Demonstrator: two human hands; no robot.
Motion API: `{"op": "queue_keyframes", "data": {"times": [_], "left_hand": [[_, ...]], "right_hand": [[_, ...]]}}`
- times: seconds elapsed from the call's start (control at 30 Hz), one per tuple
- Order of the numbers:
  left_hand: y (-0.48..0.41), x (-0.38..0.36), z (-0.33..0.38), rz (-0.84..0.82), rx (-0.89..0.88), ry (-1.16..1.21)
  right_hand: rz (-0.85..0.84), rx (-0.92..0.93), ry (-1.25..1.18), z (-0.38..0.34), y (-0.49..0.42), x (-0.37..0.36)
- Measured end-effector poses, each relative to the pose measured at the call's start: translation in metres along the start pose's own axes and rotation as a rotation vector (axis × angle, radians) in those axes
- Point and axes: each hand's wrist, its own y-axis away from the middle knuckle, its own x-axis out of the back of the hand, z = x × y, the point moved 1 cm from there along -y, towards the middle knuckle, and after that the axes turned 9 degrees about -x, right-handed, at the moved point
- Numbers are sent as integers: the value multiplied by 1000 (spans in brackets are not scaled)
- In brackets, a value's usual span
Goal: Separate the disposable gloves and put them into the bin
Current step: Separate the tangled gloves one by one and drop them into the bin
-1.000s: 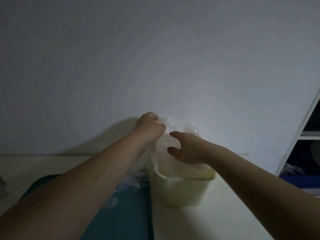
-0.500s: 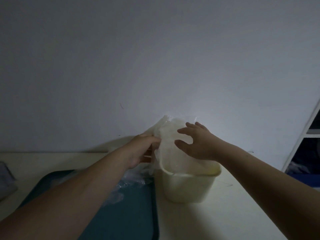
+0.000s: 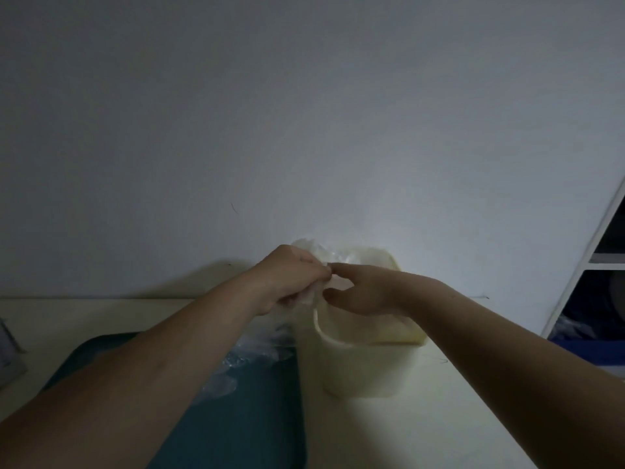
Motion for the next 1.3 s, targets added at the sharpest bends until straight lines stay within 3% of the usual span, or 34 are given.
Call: {"op": "queue_keyframes", "data": {"times": [0.17, 0.3, 0.5, 0.63, 0.73, 0.9, 1.0, 1.17, 1.3], "left_hand": [[-7, 16, -14, 224, -7, -50], [-6, 11, -28, 138, 71, 20], [1, 2, -19, 77, -159, -113], [16, -1, -15, -19, -250, -256], [31, 7, -18, 16, -304, -260], [51, 38, -41, 63, -307, -297], [71, 59, -66, 32, -188, -446], [107, 100, -119, -105, 56, -977], [118, 114, -157, -80, 35, -771]], "right_hand": [[-77, -83, 145, 4, -11, -3], [-155, -90, 267, 5, -16, -12], [-221, -141, 645, 1, -36, -31], [-147, -148, 525, -3, -29, -22], [-65, -148, 416, -18, -11, 5], [338, -58, 415, -57, 18, 18], [420, 120, 314, -103, 30, -12], [208, 290, 398, -145, 13, -91], [-43, 202, 313, -150, -8, -135]]}}
